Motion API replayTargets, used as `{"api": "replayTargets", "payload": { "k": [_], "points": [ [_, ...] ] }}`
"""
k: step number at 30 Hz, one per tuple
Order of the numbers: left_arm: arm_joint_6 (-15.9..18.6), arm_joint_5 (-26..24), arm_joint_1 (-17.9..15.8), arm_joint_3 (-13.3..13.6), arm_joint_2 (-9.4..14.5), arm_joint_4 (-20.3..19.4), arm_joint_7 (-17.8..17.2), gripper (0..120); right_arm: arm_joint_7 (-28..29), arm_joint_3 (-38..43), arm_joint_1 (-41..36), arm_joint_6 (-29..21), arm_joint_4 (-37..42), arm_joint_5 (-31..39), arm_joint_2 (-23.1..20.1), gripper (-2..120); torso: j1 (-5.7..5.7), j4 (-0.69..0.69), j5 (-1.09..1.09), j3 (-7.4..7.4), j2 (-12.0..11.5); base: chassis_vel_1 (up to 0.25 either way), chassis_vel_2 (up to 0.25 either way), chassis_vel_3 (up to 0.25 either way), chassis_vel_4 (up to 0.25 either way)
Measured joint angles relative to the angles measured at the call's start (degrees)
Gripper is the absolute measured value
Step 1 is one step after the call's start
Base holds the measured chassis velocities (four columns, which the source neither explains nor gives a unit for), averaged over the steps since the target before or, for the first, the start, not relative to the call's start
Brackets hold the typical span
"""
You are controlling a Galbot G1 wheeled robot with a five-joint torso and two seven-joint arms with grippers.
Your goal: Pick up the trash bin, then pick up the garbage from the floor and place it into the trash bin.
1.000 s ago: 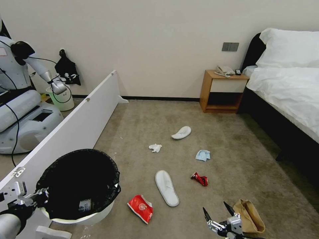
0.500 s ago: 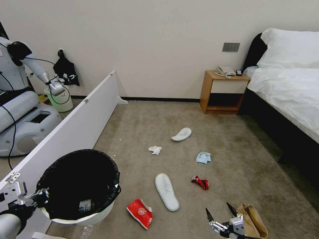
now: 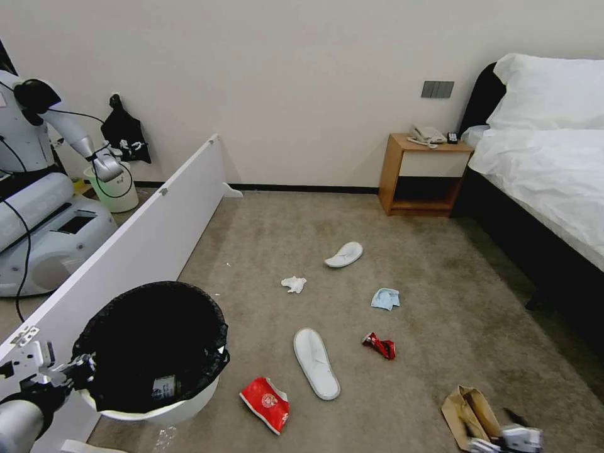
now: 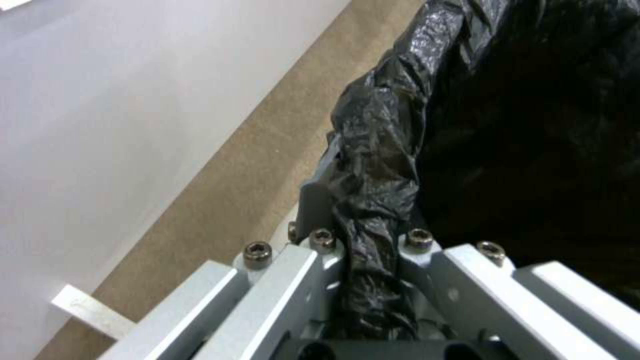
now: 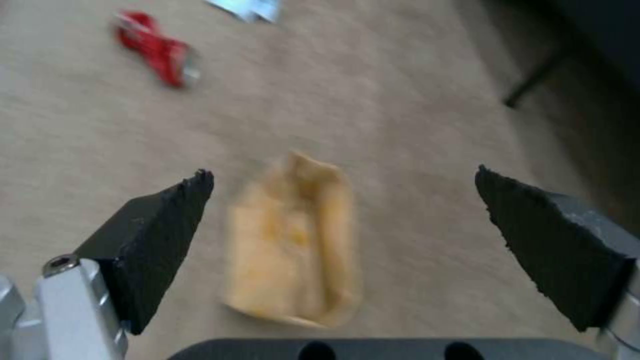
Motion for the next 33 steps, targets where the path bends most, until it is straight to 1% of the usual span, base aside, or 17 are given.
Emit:
{"api": "replayTargets", "payload": {
  "k": [2, 3, 5, 7, 10, 12, 13, 15, 16, 17, 20, 25, 27, 33],
  "points": [
    [0.0, 0.0, -0.3, 0.2, 0.1, 0.2, 0.1, 3, -0.7, 1.6, -0.7, -0.3, -0.5, 0.6, -0.2, 100, 0.00, 0.00, 0.00, 0.00, 0.0, 0.000, 0.000, 0.000, 0.000],
    [0.0, 0.0, -0.7, 0.6, 0.1, 0.3, 0.2, 3, -2.1, 3.5, -1.7, -0.5, -1.3, 2.1, -0.7, 100, 0.00, -0.01, -0.02, 0.00, 0.0, 0.000, 0.000, 0.000, 0.000],
    [0.0, 0.0, -1.0, 0.8, 0.1, 0.4, 0.2, 3, -3.0, 4.2, -2.0, -0.5, -1.9, 3.0, -0.8, 100, 0.00, -0.01, -0.02, 0.00, 0.0, 0.000, 0.000, 0.000, 0.000],
    [0.0, 0.0, -1.6, 1.3, 0.3, 0.6, 0.2, 3, -6.2, 5.1, -1.8, 0.3, -4.9, 5.6, -1.4, 100, 0.00, -0.02, 0.00, 0.00, 0.0, 0.000, 0.000, 0.000, 0.000],
    [0.0, 0.0, -1.6, 1.4, 0.3, 0.6, 0.2, 3, -7.6, 5.1, -0.9, 0.6, -6.5, 7.4, -1.6, 100, 0.00, -0.01, 0.00, 0.00, 0.0, 0.000, 0.000, 0.000, 0.000],
    [-0.1, 0.0, -1.0, 1.0, 0.3, 0.5, 0.2, 3, -11.1, 3.8, 1.5, 0.9, -10.2, 10.6, -2.0, 100, 0.00, 0.01, -0.01, 0.00, 0.0, 0.000, 0.000, 0.000, 0.000],
    [-0.1, 0.0, -1.0, 1.0, 0.3, 0.5, 0.2, 3, -11.1, 3.8, 1.5, 0.9, -10.2, 10.6, -2.0, 100, 0.00, 0.01, -0.01, 0.00, 0.0, 0.000, 0.000, 0.000, 0.000],
    [-0.1, 0.0, -0.3, 0.5, 0.3, 0.3, 0.2, 3, -12.9, 2.0, 3.8, 0.9, -13.6, 11.0, -2.1, 100, 0.00, 0.02, 0.00, 0.00, 0.0, 0.000, 0.000, 0.000, 0.000],
    [-0.1, 0.0, 0.0, 0.1, 0.3, 0.0, 0.2, 3, -13.5, 0.8, 5.2, 0.8, -15.3, 11.4, -2.1, 100, 0.00, 0.00, 0.00, 0.00, 0.0, 0.000, 0.000, 0.000, 0.000],
    [-0.1, 0.0, 0.0, 0.1, 0.3, 0.0, 0.2, 3, -13.5, 0.8, 5.2, 0.8, -15.3, 11.4, -2.1, 100, 0.00, 0.00, 0.00, 0.00, 0.0, 0.000, 0.000, 0.000, 0.000],
    [-0.1, 0.0, 1.0, -0.4, 0.1, -0.4, 0.2, 3, -14.3, -2.4, 9.1, 0.6, -19.7, 11.9, -1.8, 100, 0.00, 0.00, 0.00, 0.00, 0.0, 0.000, 0.000, 0.000, 0.000],
    [-0.1, 0.2, 1.4, -0.5, -0.1, -0.7, 0.1, 3, -14.5, -4.6, 12.6, 0.6, -23.3, 11.9, -1.3, 100, 0.00, 0.01, 0.00, 0.00, 0.0, 0.000, 0.000, 0.000, 0.000],
    [-0.1, 0.3, 1.6, -0.6, -0.2, -0.9, 0.0, 3, -14.6, -5.6, 14.4, 0.6, -25.6, 11.8, -1.1, 100, 0.00, 0.00, 0.00, 0.00, 0.0, 0.000, 0.000, 0.000, 0.000],
    [-0.1, 0.7, 1.6, -0.4, -0.6, -1.2, -0.3, 3, -14.8, -6.3, 16.8, 0.4, -27.5, 12.2, -1.2, 100, 0.00, 0.00, -0.01, 0.00, 0.0, 0.000, 0.000, 0.000, 0.000]
  ]
}}
